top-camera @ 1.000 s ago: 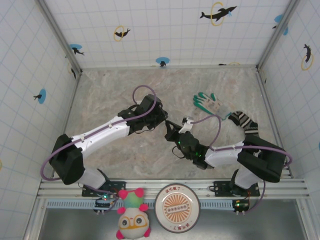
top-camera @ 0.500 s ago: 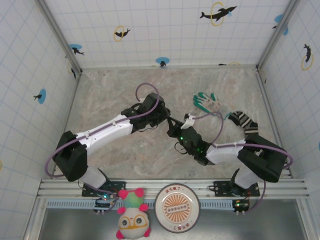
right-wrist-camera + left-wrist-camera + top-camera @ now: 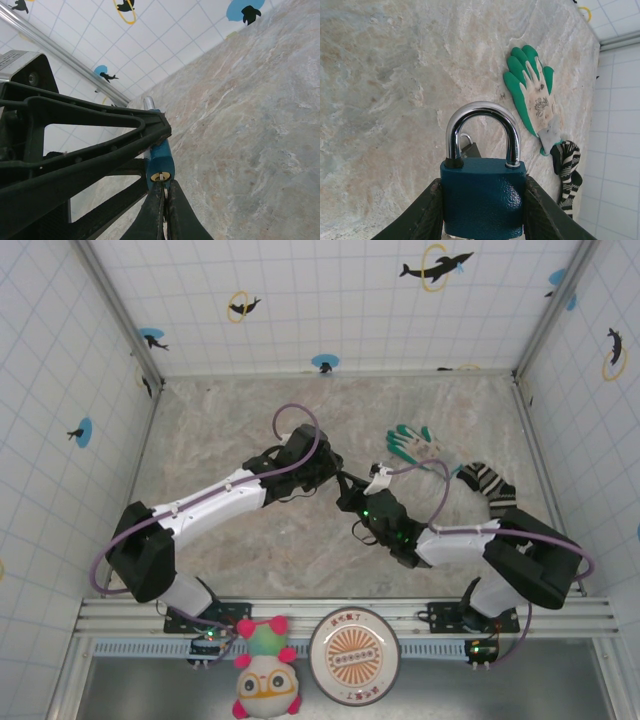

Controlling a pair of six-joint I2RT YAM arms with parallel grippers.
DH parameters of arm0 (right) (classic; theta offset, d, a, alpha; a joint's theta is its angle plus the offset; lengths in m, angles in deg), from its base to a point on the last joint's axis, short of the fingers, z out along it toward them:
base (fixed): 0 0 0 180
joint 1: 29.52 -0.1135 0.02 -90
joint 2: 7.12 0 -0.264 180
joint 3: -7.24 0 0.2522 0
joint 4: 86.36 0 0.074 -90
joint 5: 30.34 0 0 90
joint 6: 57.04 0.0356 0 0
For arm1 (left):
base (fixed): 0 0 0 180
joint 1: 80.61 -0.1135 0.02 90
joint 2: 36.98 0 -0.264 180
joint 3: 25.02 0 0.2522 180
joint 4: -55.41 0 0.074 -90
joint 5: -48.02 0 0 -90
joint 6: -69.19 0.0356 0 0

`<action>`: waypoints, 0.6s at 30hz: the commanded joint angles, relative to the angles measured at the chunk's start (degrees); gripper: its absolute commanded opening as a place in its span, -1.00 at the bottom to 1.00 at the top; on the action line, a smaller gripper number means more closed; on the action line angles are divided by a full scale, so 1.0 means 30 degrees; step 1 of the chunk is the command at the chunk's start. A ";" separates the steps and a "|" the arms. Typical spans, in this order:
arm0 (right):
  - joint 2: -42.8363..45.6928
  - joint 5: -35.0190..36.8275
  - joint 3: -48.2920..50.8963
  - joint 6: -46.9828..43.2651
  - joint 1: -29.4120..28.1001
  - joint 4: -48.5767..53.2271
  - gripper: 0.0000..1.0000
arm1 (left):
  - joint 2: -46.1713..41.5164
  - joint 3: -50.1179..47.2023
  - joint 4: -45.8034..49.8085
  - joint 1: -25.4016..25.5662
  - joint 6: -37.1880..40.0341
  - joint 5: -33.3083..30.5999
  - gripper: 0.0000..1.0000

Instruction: Unlock with the key

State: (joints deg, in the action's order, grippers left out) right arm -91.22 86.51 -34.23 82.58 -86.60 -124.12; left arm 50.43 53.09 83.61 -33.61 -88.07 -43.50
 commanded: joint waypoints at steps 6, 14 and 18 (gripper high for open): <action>0.1183 -0.0264 -0.0202 0.0156 0.0364 -0.1362 -1.00 | -0.0996 -0.0359 -0.0596 0.1090 0.1013 0.3002 -1.00; 0.2084 -0.0727 0.0465 0.0401 0.0363 -0.1250 -1.00 | -0.1870 -0.1037 -0.1610 0.1090 0.1426 0.3077 -1.00; 0.2509 -0.0893 0.0685 0.0444 0.0365 -0.1124 -1.00 | -0.2119 -0.1208 -0.1736 0.1090 0.1591 0.3147 -1.00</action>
State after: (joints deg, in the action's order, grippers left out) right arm -85.23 84.33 -32.41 83.39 -86.14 -123.69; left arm 45.93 50.21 78.62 -32.97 -85.32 -41.59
